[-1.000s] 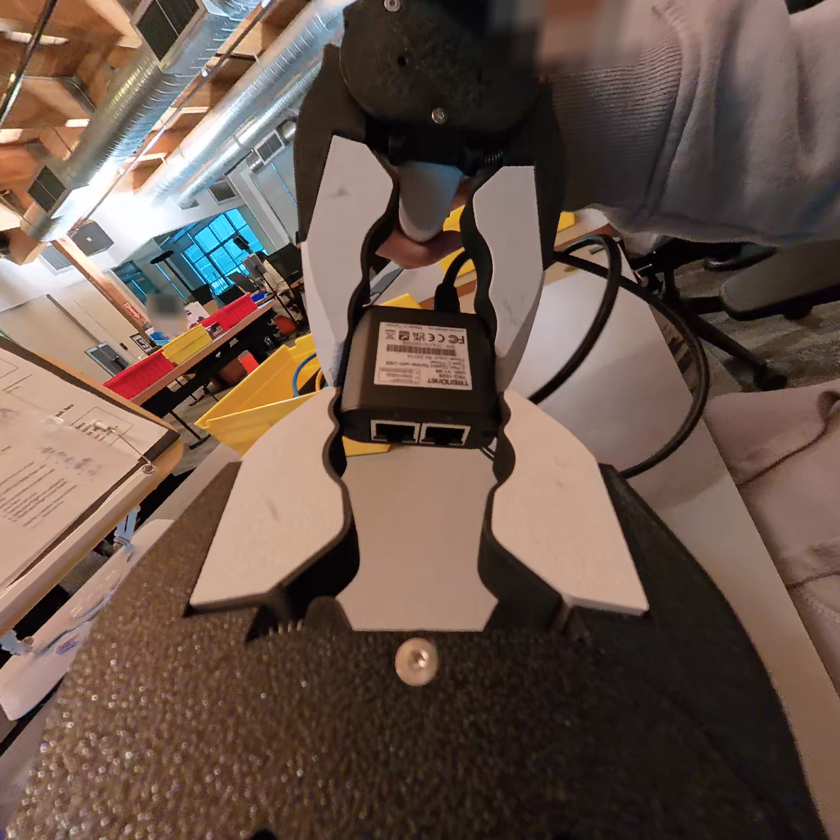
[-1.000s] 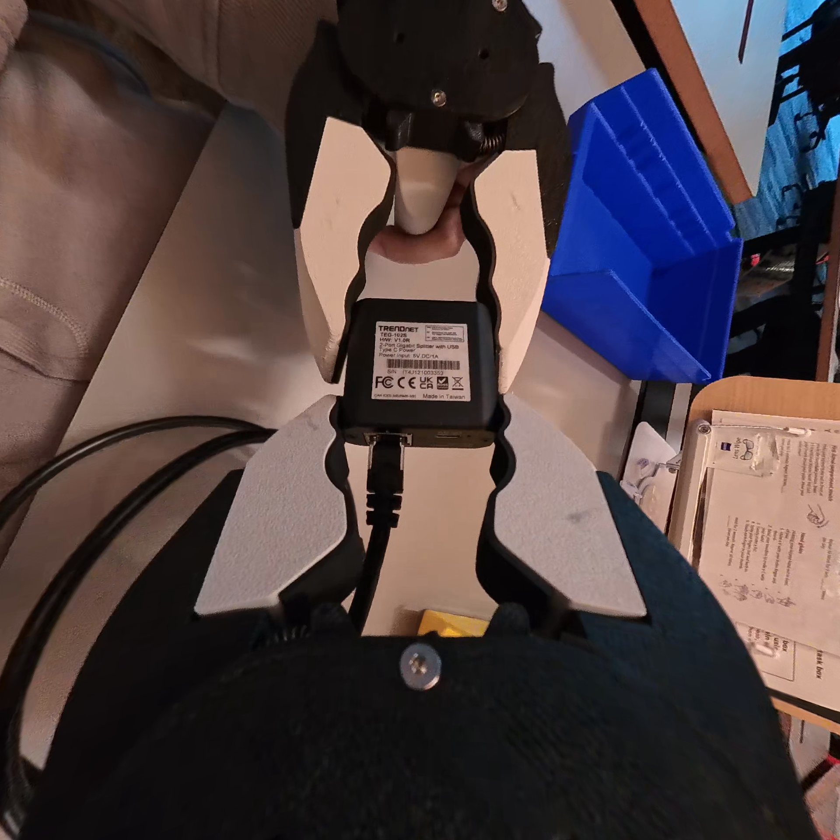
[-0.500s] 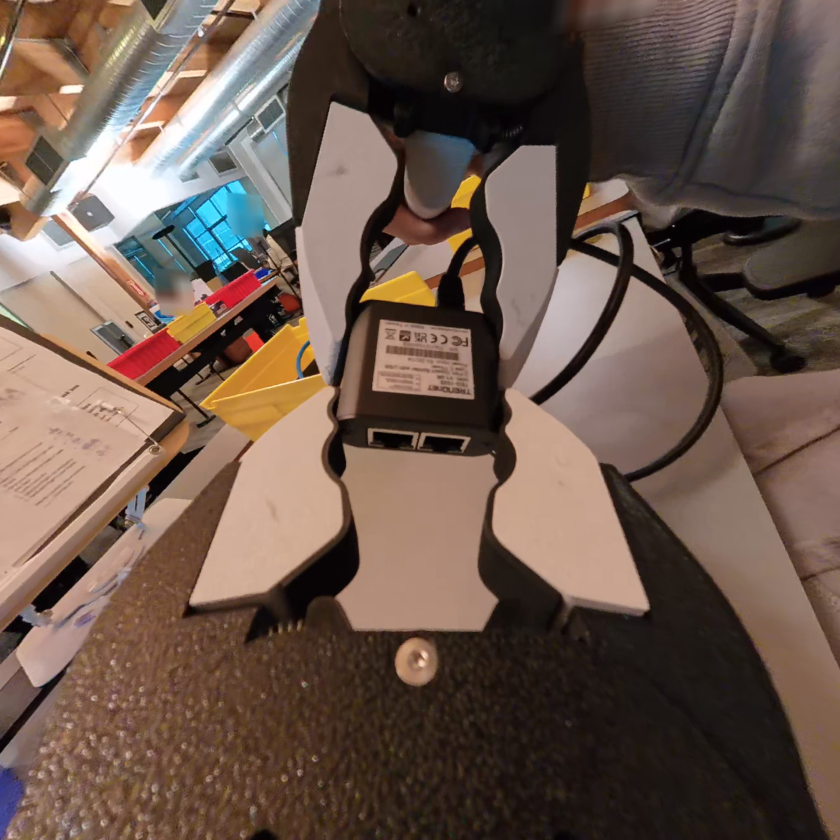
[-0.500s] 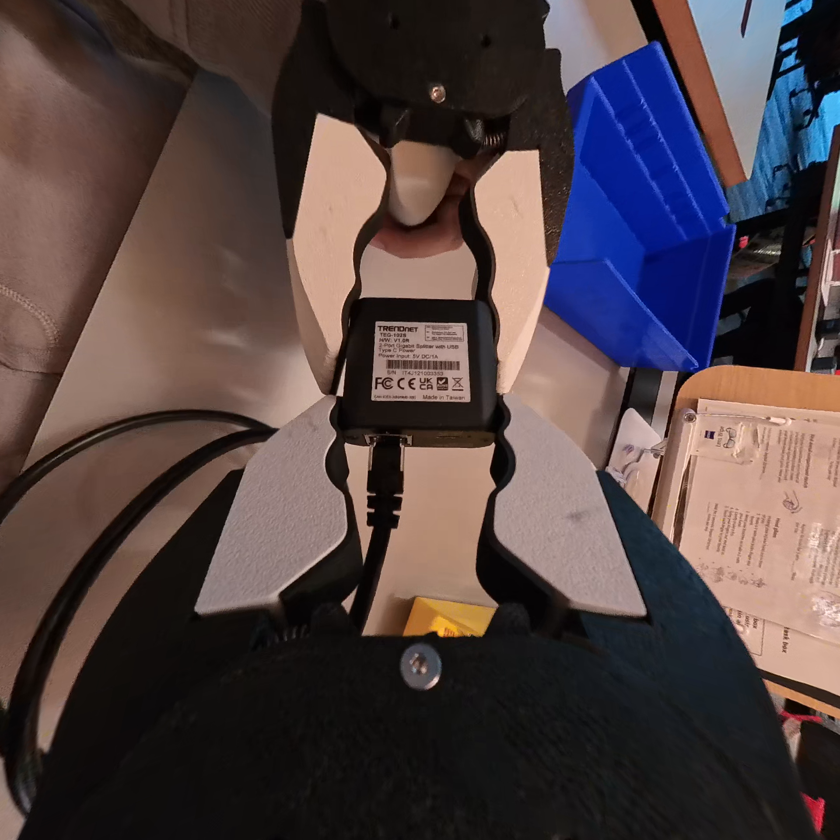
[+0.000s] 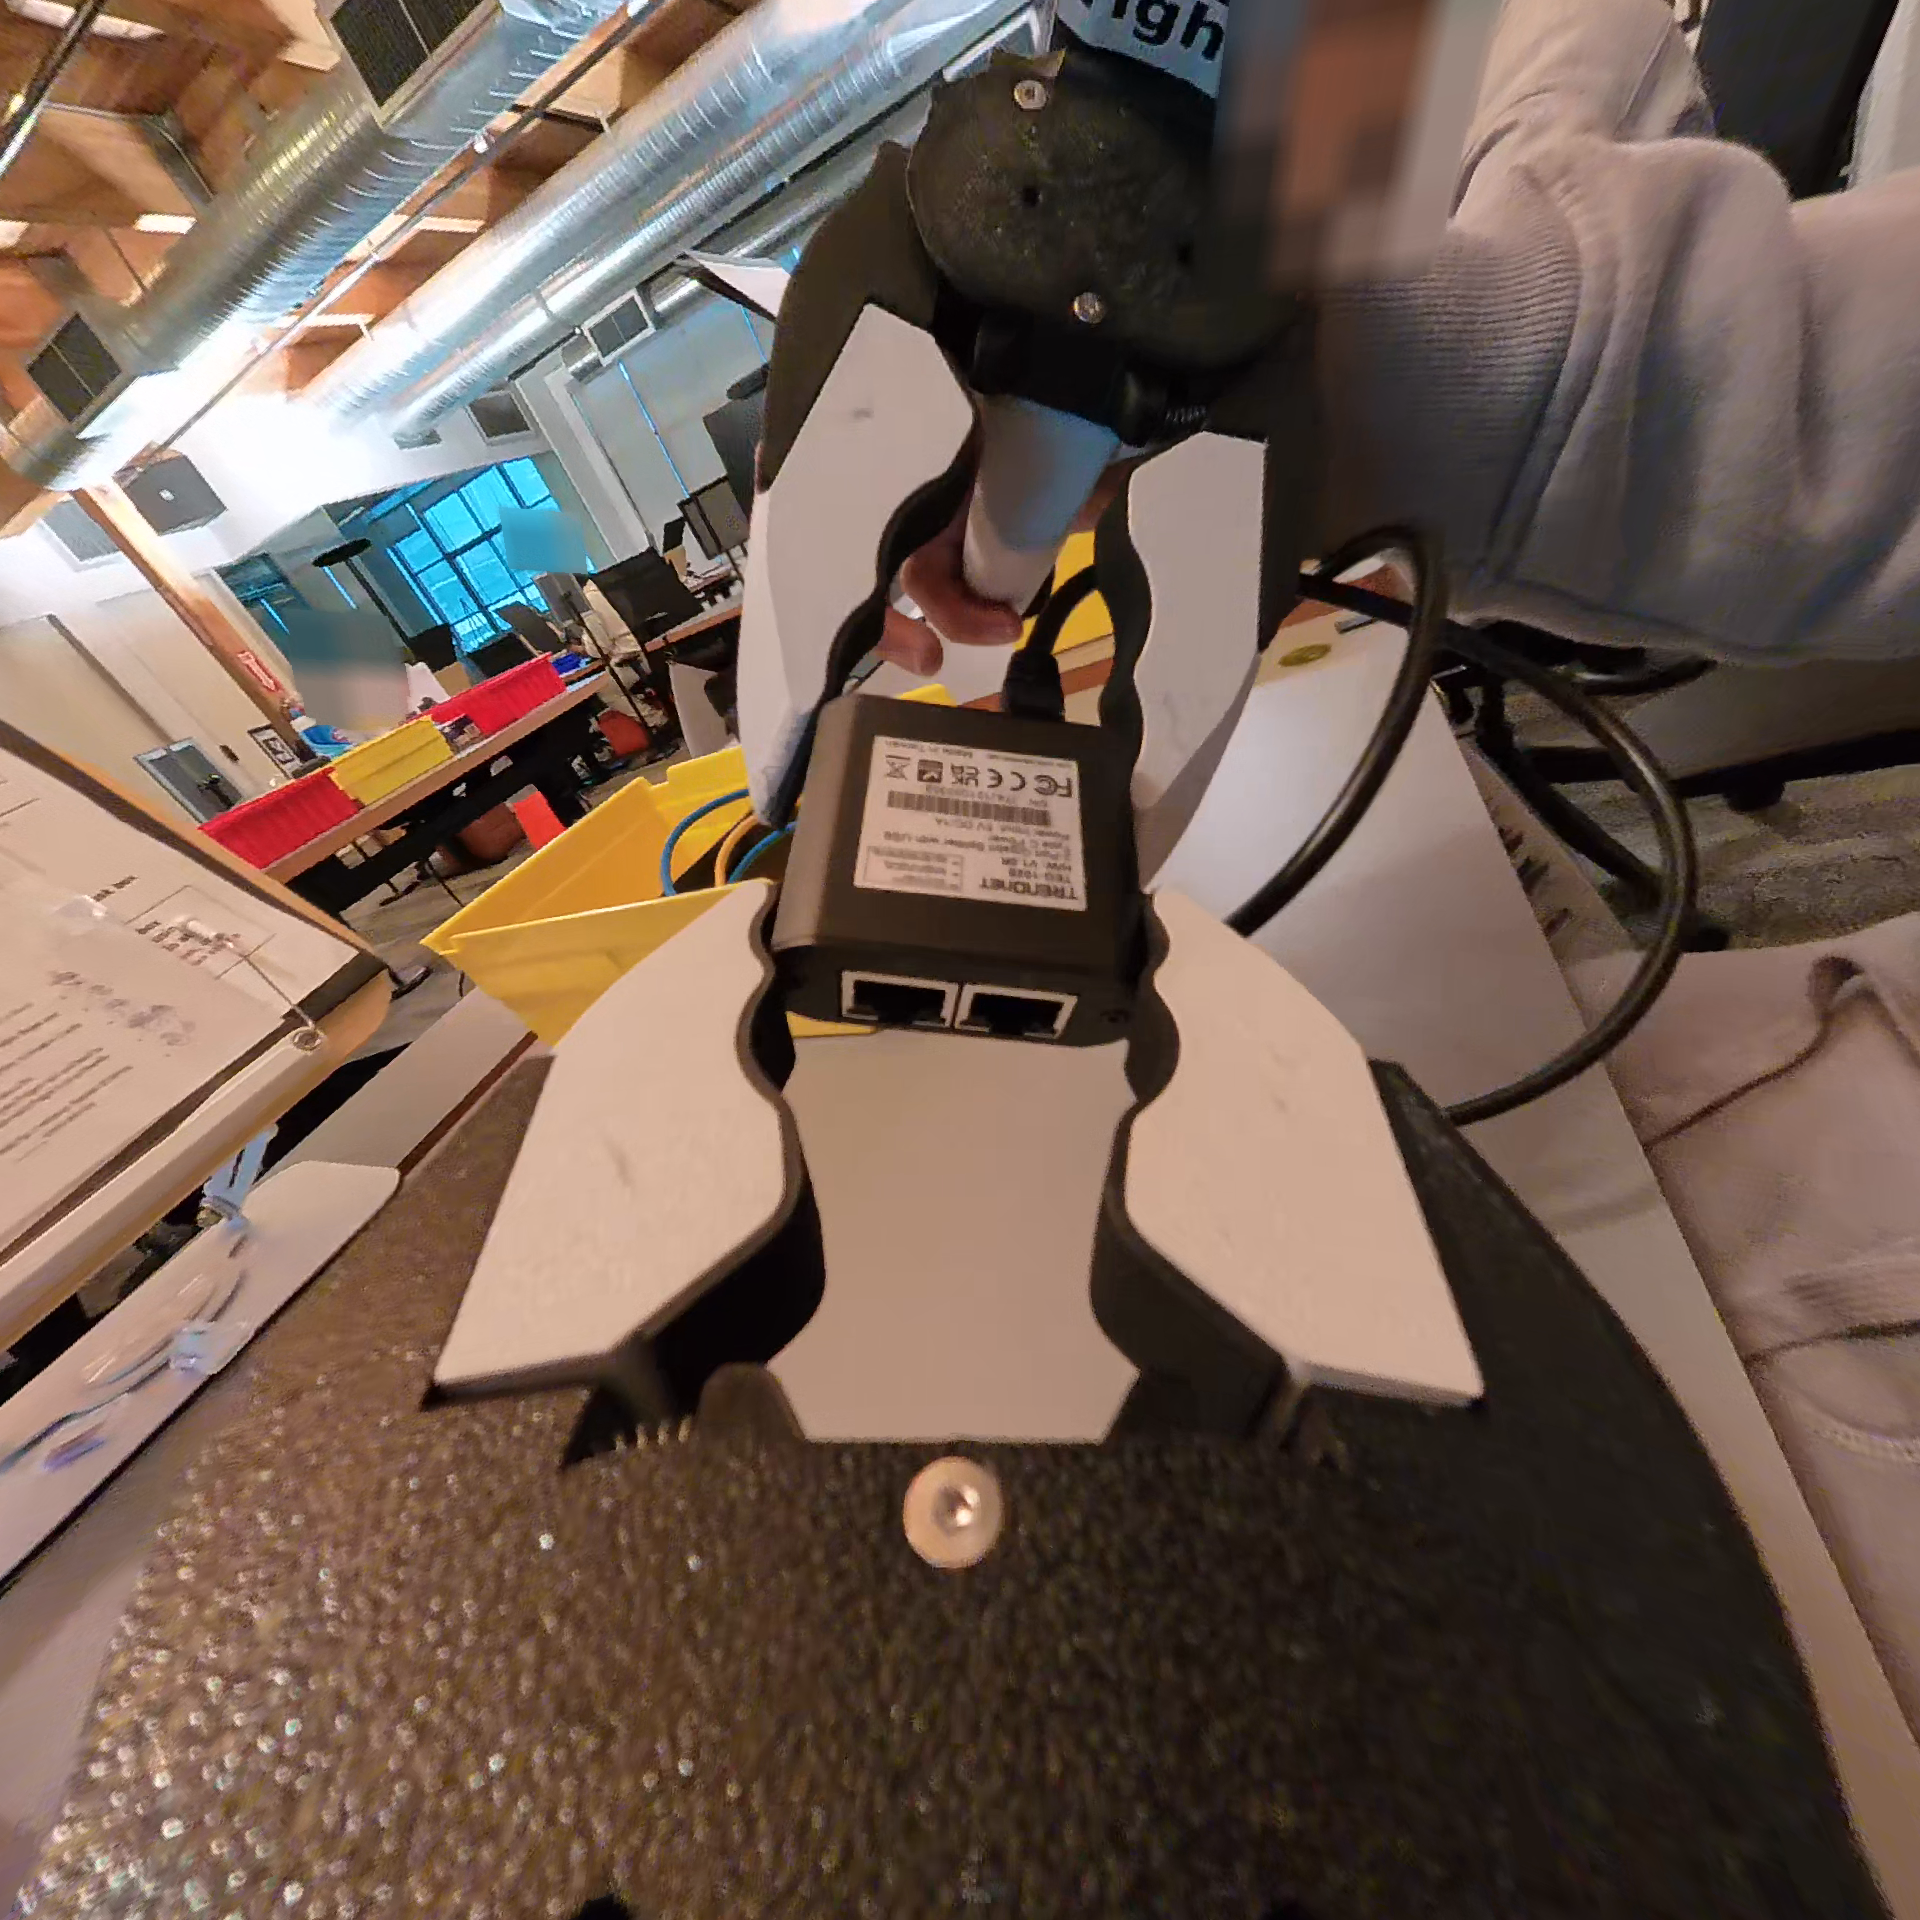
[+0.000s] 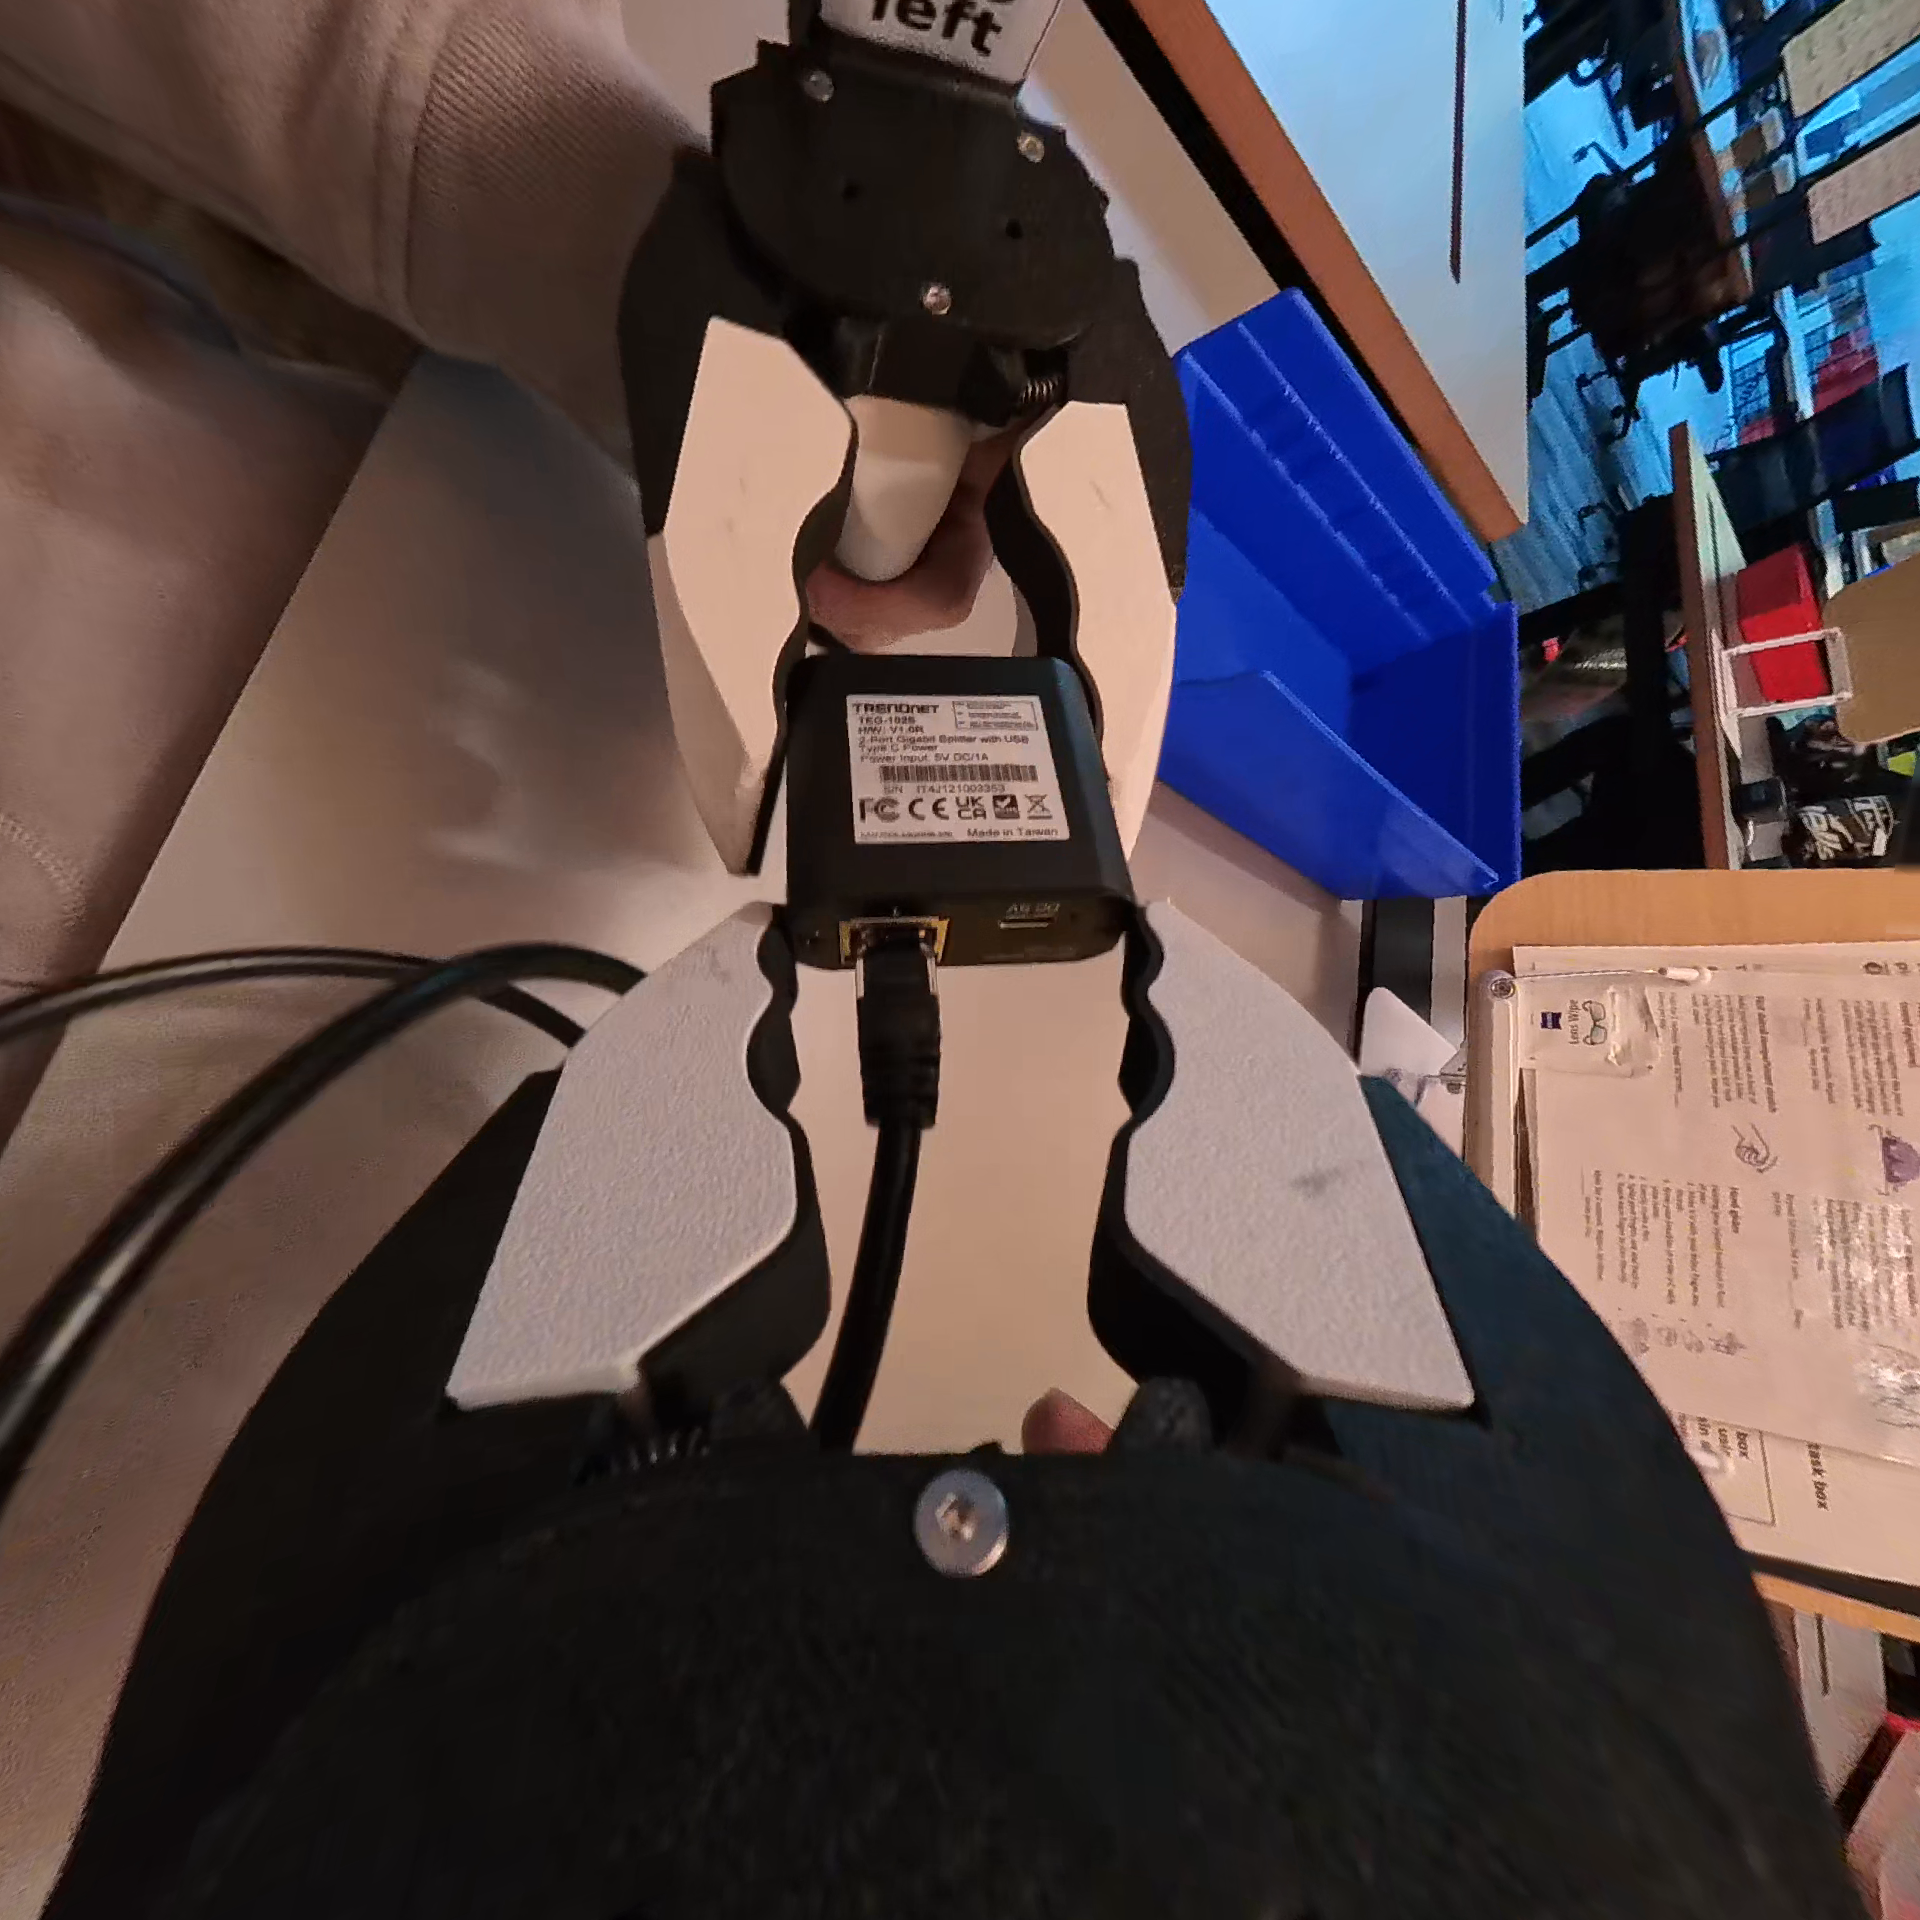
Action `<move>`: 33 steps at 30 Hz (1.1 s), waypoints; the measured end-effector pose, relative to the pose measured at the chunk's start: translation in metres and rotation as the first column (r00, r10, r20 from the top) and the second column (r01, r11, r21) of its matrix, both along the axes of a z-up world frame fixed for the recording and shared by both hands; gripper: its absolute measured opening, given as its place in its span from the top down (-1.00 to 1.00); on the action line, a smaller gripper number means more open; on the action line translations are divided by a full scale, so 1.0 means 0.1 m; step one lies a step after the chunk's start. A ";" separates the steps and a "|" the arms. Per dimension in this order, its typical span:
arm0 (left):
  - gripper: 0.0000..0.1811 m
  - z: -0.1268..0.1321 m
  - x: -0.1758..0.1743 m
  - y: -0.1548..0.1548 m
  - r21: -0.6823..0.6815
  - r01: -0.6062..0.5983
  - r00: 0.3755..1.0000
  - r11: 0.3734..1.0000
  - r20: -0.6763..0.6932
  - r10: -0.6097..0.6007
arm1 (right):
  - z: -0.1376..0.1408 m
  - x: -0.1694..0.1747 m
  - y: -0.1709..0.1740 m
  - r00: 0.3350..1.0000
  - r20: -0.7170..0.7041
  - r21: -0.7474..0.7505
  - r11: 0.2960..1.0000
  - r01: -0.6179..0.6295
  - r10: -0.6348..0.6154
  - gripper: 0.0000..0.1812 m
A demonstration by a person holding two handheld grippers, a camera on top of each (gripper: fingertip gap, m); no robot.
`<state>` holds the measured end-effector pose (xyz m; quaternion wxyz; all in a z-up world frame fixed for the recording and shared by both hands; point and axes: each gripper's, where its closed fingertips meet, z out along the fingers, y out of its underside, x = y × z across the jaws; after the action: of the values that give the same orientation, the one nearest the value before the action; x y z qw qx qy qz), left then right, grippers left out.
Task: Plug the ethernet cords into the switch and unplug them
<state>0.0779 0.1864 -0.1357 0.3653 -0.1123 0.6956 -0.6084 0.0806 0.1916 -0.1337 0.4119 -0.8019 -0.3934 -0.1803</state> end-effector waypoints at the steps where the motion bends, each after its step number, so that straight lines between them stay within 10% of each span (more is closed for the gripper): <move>1: 0.31 -0.01 0.00 0.01 0.010 0.000 1.000 1.000 -0.005 0.000 | -0.01 0.01 -0.02 1.000 0.009 -0.016 1.000 0.004 -0.004 0.35; 13: 0.31 -0.10 0.04 -0.01 0.085 -0.034 0.999 0.996 -0.013 0.036 | -0.03 0.05 -0.10 0.997 0.017 -0.074 0.994 0.077 -0.076 0.27; 16: 0.32 -0.03 0.04 0.06 0.035 -0.047 0.999 0.998 0.008 0.047 | 0.12 0.04 -0.12 0.967 -0.227 0.020 0.993 0.119 -0.112 0.20; 19: 0.32 0.06 0.02 0.10 0.000 -0.046 0.998 0.999 0.042 0.046 | 0.37 0.20 -0.08 0.735 -0.664 0.105 0.956 0.272 -0.136 0.14; 24: 0.31 0.07 0.00 0.05 0.026 -0.043 0.996 0.999 0.077 0.041 | 0.51 0.20 -0.09 -0.059 -0.995 -0.094 0.982 0.163 -0.085 0.36; 29: 0.31 0.00 0.01 -0.01 0.061 -0.036 0.997 0.998 0.076 0.032 | 0.15 -0.04 -0.04 -0.104 -0.964 -0.252 0.965 0.069 -0.244 0.28; 33: 0.31 -0.03 0.00 -0.02 0.068 -0.022 0.997 0.997 0.072 0.017 | 0.14 -0.13 -0.04 -0.062 -0.974 -0.222 0.973 0.056 -0.219 0.73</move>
<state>0.0783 0.1840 -0.1385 0.3996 -0.0848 0.7015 -0.5840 0.0671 0.1874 -0.1200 0.5015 -0.7404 0.0992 0.4364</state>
